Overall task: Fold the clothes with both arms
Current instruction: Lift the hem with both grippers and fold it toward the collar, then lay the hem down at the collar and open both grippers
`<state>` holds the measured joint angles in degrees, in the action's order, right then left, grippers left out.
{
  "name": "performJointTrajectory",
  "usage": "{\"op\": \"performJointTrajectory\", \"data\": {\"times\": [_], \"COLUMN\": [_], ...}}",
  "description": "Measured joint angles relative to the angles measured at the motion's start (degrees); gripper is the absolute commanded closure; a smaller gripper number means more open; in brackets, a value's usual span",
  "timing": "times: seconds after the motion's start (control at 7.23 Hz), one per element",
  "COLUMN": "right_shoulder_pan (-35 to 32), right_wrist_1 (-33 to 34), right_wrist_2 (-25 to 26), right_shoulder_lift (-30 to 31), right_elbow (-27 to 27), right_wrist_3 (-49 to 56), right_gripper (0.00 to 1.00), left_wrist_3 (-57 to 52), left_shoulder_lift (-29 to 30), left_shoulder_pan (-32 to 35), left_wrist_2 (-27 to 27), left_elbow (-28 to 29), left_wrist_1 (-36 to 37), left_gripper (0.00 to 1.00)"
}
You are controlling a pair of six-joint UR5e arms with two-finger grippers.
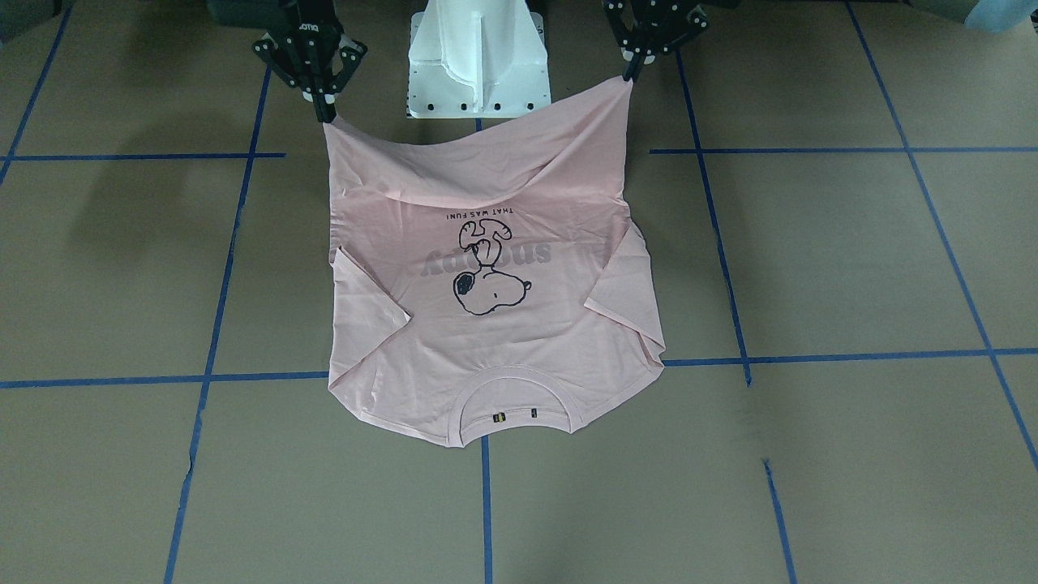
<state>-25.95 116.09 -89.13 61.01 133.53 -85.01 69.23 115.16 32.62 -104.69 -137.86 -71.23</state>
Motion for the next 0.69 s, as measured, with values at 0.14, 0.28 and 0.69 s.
{"op": "performJointTrajectory", "data": {"times": [0.14, 0.28, 0.69], "right_shoulder_pan": [-2.45, -4.74, -9.52], "right_wrist_1": [-2.72, -6.78, -16.61], "right_wrist_2": [-0.1, -0.15, -0.17], "right_shoulder_lift": [-1.06, -1.73, -6.24], "right_elbow": [-3.69, -8.03, -23.32], "right_wrist_3": [1.67, 3.3, 6.61], "right_gripper": [1.0, 1.0, 1.0], "left_wrist_3": [-2.69, -5.39, -10.02], "left_shoulder_lift": [1.05, 2.58, 6.55], "left_shoulder_pan": [2.89, 5.65, 11.06], "left_wrist_2": [0.03, 0.05, 0.38], "left_elbow": [3.34, 7.54, 23.13], "left_wrist_1": [-0.19, -0.73, -9.78], "left_gripper": [1.0, 1.0, 1.0]}}
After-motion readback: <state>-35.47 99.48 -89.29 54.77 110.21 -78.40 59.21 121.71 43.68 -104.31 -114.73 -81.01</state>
